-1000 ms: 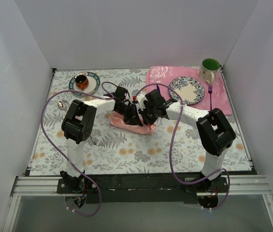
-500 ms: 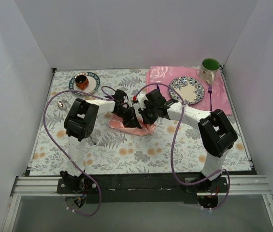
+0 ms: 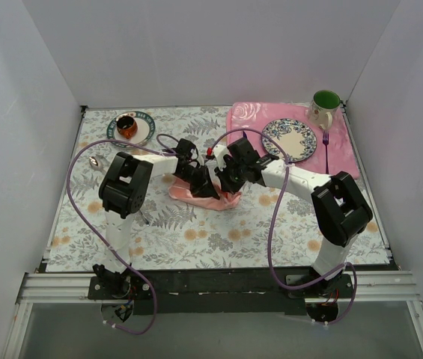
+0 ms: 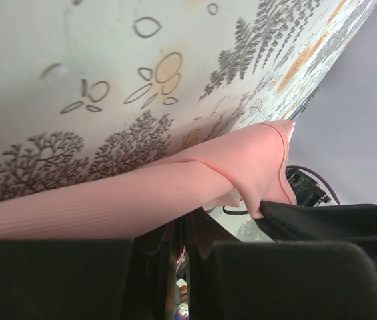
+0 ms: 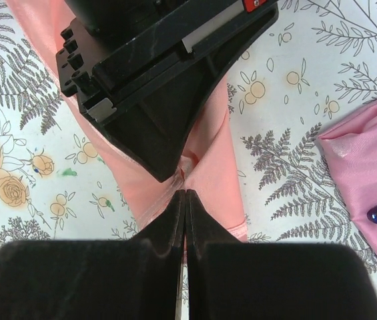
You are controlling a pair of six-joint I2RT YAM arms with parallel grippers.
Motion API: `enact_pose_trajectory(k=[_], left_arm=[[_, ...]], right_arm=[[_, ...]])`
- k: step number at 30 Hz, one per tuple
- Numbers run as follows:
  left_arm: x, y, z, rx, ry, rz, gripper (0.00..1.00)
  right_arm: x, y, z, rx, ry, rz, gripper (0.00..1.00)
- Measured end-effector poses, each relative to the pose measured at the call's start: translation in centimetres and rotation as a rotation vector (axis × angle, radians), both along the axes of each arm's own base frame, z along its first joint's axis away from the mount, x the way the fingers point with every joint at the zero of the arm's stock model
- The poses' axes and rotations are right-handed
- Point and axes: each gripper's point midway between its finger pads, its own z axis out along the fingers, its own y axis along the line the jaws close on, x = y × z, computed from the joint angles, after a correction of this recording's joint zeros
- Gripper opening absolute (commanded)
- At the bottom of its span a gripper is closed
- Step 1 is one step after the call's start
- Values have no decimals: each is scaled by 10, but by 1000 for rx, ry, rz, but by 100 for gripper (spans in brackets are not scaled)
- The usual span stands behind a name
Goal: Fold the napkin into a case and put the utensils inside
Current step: Stuff the top corner of the smaller-rectangle-folded napkin into the folded napkin.
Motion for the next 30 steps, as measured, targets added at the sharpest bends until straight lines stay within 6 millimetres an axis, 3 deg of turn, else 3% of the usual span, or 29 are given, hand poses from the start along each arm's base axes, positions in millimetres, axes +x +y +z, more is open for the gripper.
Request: enact_pose_trajectory(k=[20,30], left_arm=[[15,-18,23,-76,-68,-9,0],[22,-15,1,-79,-17,33,0]], right_arm=[[-1,0,-5,-1,6,5,1],[4,-2,-34,-35,22,-15,1]])
